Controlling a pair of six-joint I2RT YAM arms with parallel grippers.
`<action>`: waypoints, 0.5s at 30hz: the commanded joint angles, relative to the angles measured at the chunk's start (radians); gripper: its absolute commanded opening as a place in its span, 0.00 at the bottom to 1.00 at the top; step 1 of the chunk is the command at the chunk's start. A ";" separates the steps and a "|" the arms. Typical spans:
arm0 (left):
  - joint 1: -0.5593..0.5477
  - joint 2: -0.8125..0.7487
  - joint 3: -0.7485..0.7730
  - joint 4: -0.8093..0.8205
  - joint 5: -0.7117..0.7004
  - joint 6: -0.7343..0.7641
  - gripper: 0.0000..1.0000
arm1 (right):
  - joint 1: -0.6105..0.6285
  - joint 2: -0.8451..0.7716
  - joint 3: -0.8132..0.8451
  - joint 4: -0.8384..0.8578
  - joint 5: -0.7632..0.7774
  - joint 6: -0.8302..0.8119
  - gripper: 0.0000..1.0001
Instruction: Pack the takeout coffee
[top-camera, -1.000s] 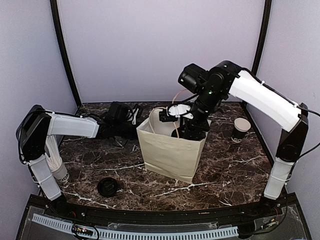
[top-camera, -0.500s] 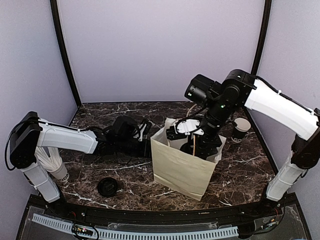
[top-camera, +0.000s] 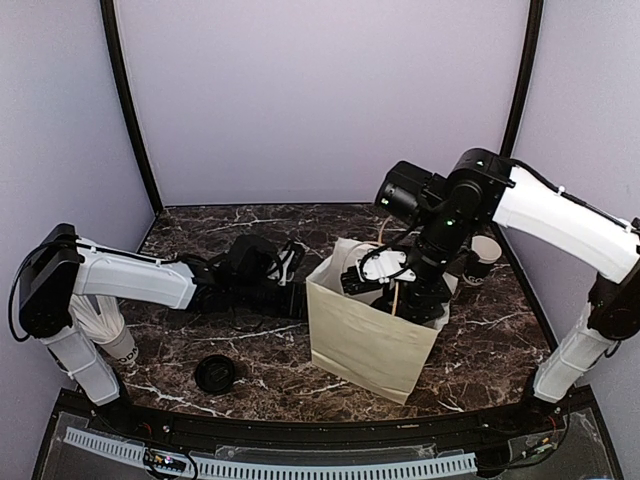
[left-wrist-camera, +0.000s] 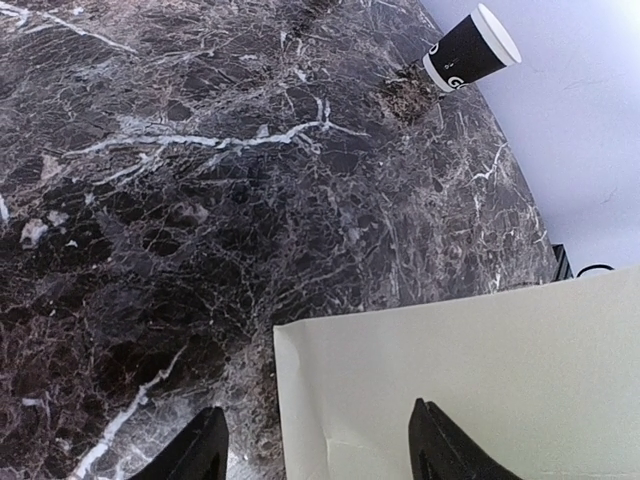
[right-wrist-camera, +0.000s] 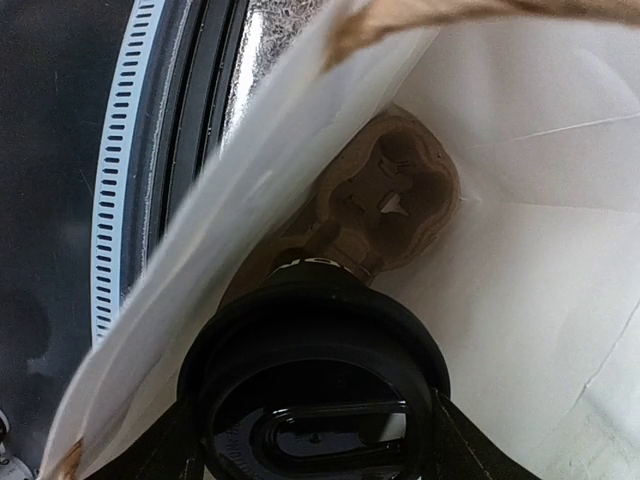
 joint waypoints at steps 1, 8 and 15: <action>0.000 -0.100 0.026 -0.074 -0.079 0.074 0.65 | 0.001 -0.064 0.037 0.001 -0.005 -0.028 0.47; 0.001 -0.442 0.014 -0.101 -0.203 0.321 0.68 | -0.002 -0.098 0.037 0.002 -0.022 -0.027 0.47; -0.007 -0.430 0.167 -0.159 0.228 0.506 0.71 | -0.015 -0.106 0.040 0.010 -0.053 -0.023 0.47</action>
